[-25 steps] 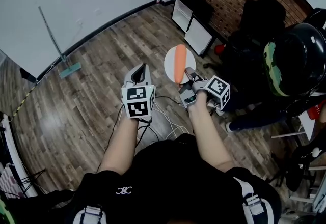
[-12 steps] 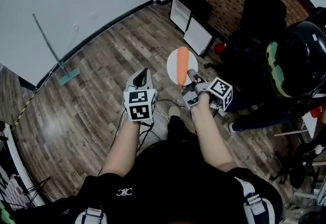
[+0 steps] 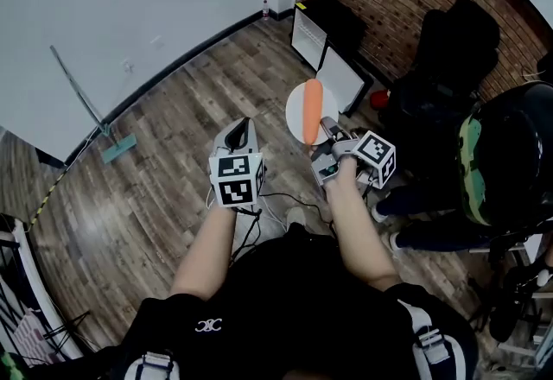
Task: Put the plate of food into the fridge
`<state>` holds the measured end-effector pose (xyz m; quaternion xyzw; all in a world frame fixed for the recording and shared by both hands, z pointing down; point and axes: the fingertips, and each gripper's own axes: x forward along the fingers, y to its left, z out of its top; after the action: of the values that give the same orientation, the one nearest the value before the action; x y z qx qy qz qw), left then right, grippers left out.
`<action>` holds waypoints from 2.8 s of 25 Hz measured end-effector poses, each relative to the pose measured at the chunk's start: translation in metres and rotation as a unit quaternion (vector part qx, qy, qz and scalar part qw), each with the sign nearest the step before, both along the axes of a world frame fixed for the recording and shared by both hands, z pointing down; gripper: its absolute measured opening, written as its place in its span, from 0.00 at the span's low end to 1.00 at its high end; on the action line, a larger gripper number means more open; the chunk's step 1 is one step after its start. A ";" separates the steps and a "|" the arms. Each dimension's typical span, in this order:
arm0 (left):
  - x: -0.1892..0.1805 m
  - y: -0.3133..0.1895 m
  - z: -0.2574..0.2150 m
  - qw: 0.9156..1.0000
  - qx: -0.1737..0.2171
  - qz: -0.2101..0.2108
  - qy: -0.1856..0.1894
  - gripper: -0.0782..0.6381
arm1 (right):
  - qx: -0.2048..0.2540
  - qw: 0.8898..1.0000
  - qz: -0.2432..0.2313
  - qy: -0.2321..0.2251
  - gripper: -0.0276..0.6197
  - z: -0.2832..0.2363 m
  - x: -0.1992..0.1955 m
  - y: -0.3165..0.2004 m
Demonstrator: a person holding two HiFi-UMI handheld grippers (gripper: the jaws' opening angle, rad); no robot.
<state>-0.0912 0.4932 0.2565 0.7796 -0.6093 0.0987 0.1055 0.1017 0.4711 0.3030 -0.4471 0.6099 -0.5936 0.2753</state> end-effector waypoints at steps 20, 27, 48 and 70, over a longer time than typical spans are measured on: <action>0.079 -0.165 0.012 1.000 0.004 -0.014 0.001 0.10 | -0.014 1.000 -0.018 -0.009 0.11 0.029 0.072 -0.168; 0.070 -0.208 0.012 0.999 -0.006 -0.025 0.022 0.10 | -0.021 0.999 -0.031 -0.003 0.11 0.024 0.063 -0.209; 0.026 -0.445 0.022 0.999 -0.021 0.038 0.032 0.10 | -0.044 0.999 0.023 0.009 0.11 0.038 0.023 -0.413; -0.019 -0.585 0.063 0.992 -0.060 0.078 0.079 0.10 | -0.053 0.995 0.083 0.020 0.11 0.061 0.001 -0.530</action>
<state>-0.1103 -0.0919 0.3193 0.8224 -0.5293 0.0816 0.1917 0.1027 -0.0586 0.3644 -0.5225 0.5434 -0.5910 0.2872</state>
